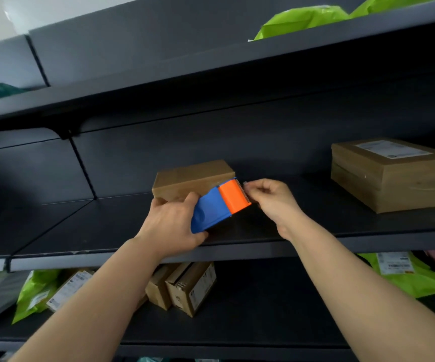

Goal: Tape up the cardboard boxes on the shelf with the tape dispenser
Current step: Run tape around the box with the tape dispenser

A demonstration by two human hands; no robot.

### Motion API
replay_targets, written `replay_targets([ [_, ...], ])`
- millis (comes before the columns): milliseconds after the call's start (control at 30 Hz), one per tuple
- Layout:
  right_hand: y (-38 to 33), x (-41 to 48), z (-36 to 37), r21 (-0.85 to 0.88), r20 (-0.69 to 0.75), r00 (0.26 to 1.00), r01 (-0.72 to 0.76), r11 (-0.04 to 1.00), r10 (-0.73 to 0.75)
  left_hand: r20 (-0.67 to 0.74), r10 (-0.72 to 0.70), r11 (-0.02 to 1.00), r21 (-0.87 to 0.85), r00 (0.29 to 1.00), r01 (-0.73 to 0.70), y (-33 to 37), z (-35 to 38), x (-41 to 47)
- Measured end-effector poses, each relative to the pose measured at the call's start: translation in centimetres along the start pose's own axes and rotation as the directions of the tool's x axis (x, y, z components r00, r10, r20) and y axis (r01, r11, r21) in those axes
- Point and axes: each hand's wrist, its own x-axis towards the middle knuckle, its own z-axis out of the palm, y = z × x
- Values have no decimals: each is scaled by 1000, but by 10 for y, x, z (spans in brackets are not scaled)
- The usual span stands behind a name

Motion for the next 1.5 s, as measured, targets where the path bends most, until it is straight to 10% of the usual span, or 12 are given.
replay_targets([
  [1500, 33, 50, -20, 125, -2, 997, -76, 989, 77, -154, -88, 982, 154, 984, 112, -73, -9, -48],
])
